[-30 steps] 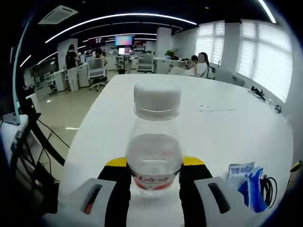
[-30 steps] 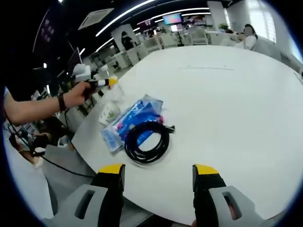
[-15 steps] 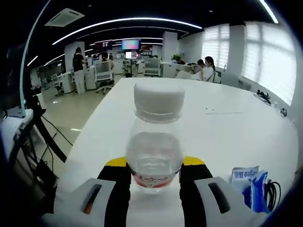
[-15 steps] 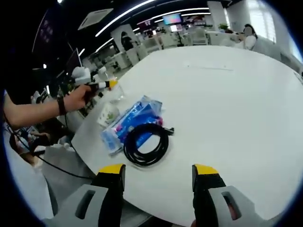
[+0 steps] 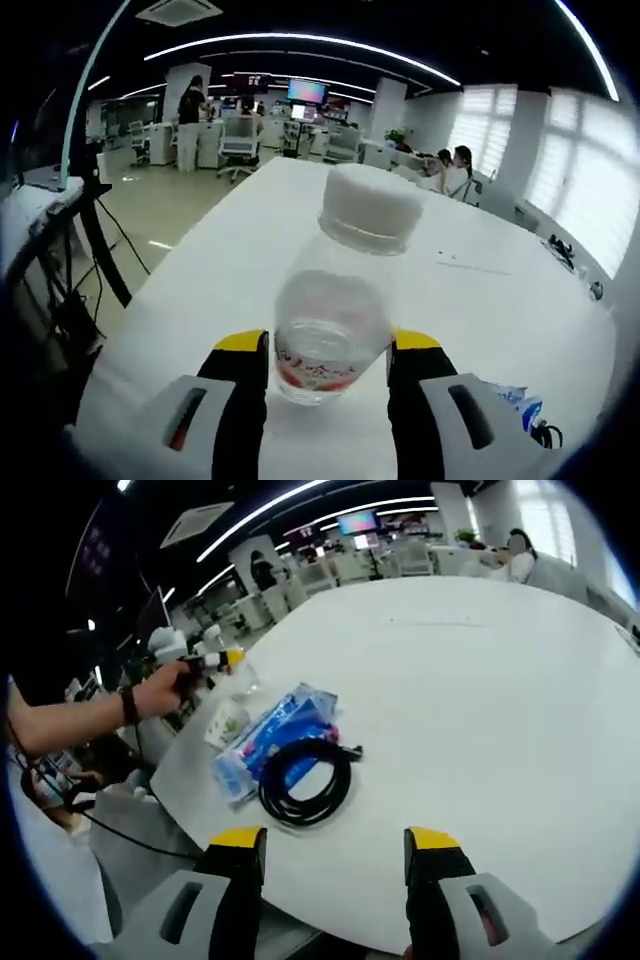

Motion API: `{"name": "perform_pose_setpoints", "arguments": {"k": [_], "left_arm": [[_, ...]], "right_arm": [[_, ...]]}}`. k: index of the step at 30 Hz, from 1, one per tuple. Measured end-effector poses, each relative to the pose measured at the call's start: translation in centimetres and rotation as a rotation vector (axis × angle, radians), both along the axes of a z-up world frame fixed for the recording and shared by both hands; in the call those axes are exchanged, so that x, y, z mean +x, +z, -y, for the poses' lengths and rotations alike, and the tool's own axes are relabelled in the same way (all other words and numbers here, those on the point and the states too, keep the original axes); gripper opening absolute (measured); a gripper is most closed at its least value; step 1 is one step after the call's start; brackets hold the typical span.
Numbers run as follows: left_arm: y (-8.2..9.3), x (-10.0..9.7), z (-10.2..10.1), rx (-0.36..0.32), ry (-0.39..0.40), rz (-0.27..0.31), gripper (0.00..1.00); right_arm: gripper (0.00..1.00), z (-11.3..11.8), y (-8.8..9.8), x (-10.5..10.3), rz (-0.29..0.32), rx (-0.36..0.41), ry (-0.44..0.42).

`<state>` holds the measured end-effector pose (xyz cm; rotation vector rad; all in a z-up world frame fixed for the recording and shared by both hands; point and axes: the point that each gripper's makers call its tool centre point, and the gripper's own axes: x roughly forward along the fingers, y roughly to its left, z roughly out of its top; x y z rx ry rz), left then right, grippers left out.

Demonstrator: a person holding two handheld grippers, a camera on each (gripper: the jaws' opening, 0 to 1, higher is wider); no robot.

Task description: Arrange the tabletop items into an orderly group along one side of the table until the central work area is clear of visible clutter.

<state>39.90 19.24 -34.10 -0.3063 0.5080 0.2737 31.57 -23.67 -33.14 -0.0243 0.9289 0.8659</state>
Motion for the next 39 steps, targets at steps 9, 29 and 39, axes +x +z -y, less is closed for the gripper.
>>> {"name": "perform_pose_setpoints", "arguments": {"k": [9, 29, 39], "left_arm": [[0.8, -2.1, 1.0, -0.001, -0.03, -0.013, 0.47], [0.2, -8.4, 4.4, -0.075, -0.062, -0.02, 0.46], [0.1, -9.6, 5.6, -0.095, -0.086, -0.032, 0.45]], "right_arm": [[0.57, -0.6, 0.2, -0.4, 0.0, 0.022, -0.001], [0.57, -1.4, 0.3, -1.3, 0.015, 0.062, 0.017], [0.57, -1.2, 0.5, -2.3, 0.017, 0.076, 0.007]]}}
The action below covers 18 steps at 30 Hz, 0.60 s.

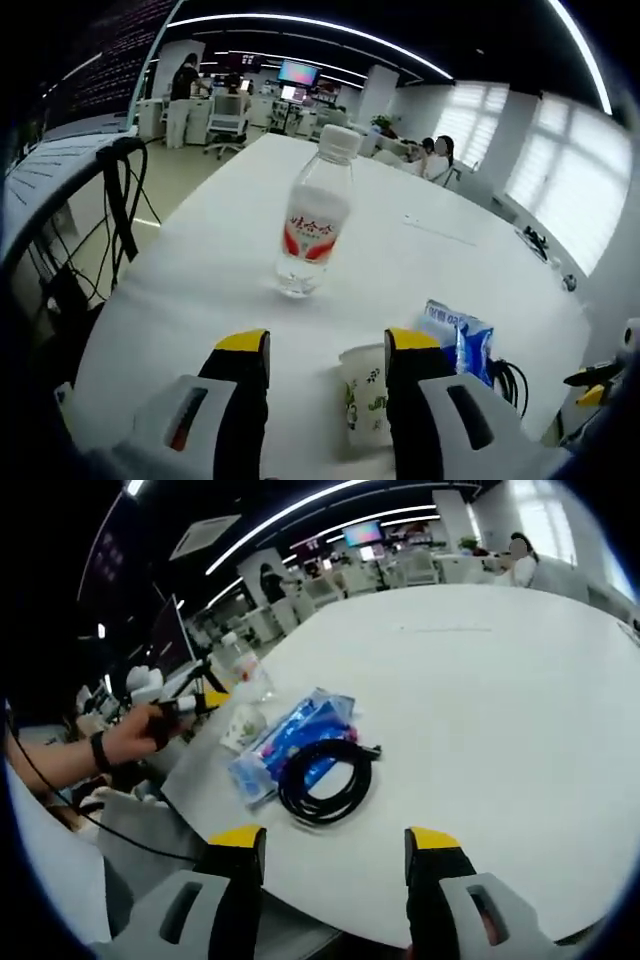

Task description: Arrange the tabletop items into an orderly group along one side of the table until the central work area is clear of visible clutter.

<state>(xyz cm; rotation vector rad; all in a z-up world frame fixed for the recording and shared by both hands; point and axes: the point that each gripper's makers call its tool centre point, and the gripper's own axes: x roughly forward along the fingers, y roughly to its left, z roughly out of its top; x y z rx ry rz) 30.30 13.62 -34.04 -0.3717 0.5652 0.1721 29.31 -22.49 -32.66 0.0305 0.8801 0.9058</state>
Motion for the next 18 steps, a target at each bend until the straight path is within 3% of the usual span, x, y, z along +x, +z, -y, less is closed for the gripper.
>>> {"name": "perform_pose_setpoints", "arguments": {"k": [8, 13, 18], "left_arm": [[0.2, -1.3, 1.8, -0.013, -0.046, -0.01, 0.46], [-0.6, -2.1, 4.3, 0.027, -0.154, -0.054, 0.48], [-1.1, -2.9, 5.5, -0.008, -0.159, -0.073, 0.48]], "right_arm": [[0.57, 0.5, -0.2, -0.1, 0.002, 0.015, -0.016], [0.57, 0.9, -0.2, -0.4, 0.005, 0.025, -0.026], [0.57, 1.3, 0.0, -0.6, 0.009, 0.042, -0.044]]}}
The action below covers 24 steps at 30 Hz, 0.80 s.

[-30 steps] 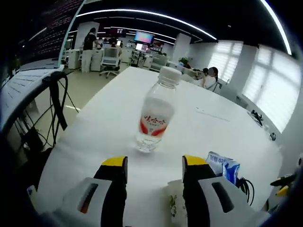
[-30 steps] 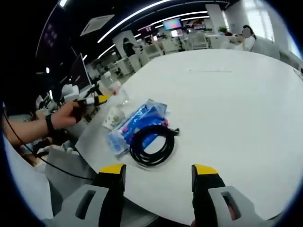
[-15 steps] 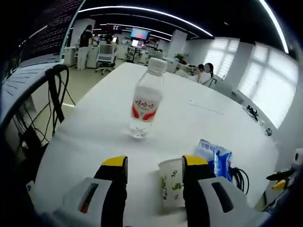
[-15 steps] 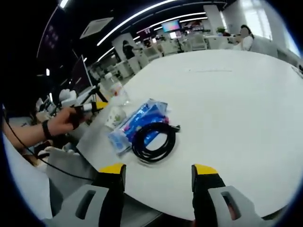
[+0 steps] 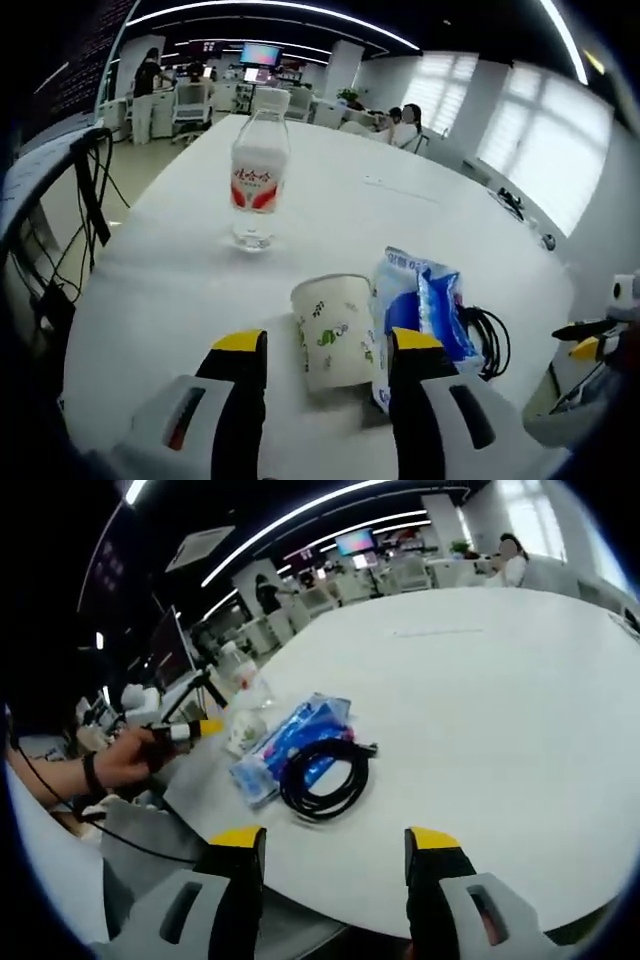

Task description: Arrange the tabletop items into an orderly group along one side of the table until the central work area is clear of visible clutter.

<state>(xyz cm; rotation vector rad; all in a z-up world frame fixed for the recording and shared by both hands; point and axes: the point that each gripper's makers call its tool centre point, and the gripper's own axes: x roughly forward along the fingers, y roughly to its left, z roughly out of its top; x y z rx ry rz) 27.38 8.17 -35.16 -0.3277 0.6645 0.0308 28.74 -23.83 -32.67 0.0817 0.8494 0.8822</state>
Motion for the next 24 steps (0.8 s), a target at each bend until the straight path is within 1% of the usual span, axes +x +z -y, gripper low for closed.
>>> {"name": "perform_pose_setpoints", "arguments": {"k": [4, 7, 10, 12, 14, 16, 21, 24], "left_arm": [[-0.8, 0.4, 0.2, -0.008, -0.023, -0.016, 0.47], [-1.0, 0.6, 0.4, -0.022, -0.026, -0.023, 0.47], [-1.3, 0.5, 0.7, -0.038, -0.021, -0.036, 0.47], [-1.9, 0.6, 0.6, -0.053, -0.012, -0.046, 0.47], [-2.1, 0.4, 1.1, -0.076, -0.006, -0.054, 0.47], [-2.4, 0.4, 1.3, -0.081, 0.001, -0.061, 0.47], [-2.1, 0.4, 2.6, -0.09, -0.012, -0.073, 0.47], [-2.0, 0.5, 2.9, -0.091, -0.019, -0.076, 0.47]], "right_arm": [[0.57, 0.4, -0.1, -0.1, -0.001, 0.004, -0.007], [0.57, 0.6, -0.2, -0.3, -0.004, 0.011, -0.016], [0.57, 1.0, -0.1, -0.4, -0.005, 0.013, -0.023], [0.57, 1.2, -0.1, -0.4, -0.005, 0.014, -0.027], [0.57, 1.3, 0.0, -0.6, -0.004, 0.015, -0.029], [0.57, 1.4, 0.0, -0.6, -0.002, 0.016, -0.031], [0.57, 1.5, 0.4, -0.6, 0.004, 0.015, -0.035], [0.57, 1.5, 0.5, -0.6, 0.007, 0.014, -0.035]]}}
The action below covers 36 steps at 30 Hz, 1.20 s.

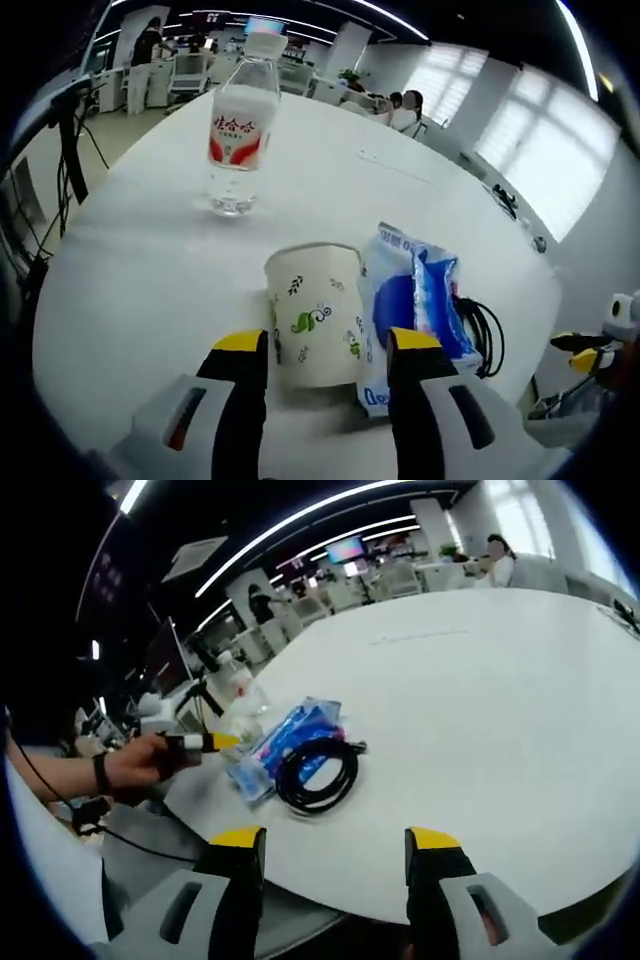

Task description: Arrange the tabletop items into an orderly group along one side of the table until the central work area is clear of visible clutter.

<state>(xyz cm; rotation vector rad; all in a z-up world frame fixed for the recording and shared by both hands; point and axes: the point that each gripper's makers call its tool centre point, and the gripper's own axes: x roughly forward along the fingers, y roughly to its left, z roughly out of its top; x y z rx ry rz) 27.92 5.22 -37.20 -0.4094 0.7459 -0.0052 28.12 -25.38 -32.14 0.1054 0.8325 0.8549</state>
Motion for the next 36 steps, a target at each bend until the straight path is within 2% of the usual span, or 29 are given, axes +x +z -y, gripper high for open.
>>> {"name": "perform_pose_setpoints", "arguments": {"k": [7, 13, 14, 16, 18, 23, 31, 36], "left_arm": [[-0.2, 0.1, 0.3, 0.002, -0.014, -0.014, 0.47], [-0.8, 0.6, -0.3, -0.005, -0.022, -0.022, 0.46], [-0.9, 0.7, -0.3, -0.004, -0.025, -0.025, 0.45], [-1.3, 0.6, -0.3, -0.012, -0.035, -0.035, 0.36], [-1.6, 0.3, -0.3, -0.008, -0.055, -0.057, 0.36], [-1.6, 0.3, -0.4, -0.025, -0.067, -0.036, 0.36], [-1.4, -0.5, -1.3, -0.046, -0.035, -0.025, 0.36], [-0.6, -1.6, -1.8, -0.059, -0.011, -0.008, 0.36]], "right_arm": [[0.57, 0.6, -0.2, -0.1, -0.003, -0.003, -0.011], [0.57, 0.9, -0.3, 0.0, -0.007, -0.004, -0.024], [0.57, 0.9, -0.3, 0.1, -0.007, -0.003, -0.026], [0.57, 0.9, -0.3, 0.2, -0.005, -0.005, -0.026], [0.57, 0.8, -0.3, 0.3, -0.004, -0.004, -0.026], [0.57, 0.5, -0.2, 0.7, -0.001, 0.002, -0.028], [0.57, -0.6, -0.3, 0.5, -0.006, 0.002, -0.01], [0.57, -1.0, -0.6, 0.3, -0.011, 0.001, 0.0]]}}
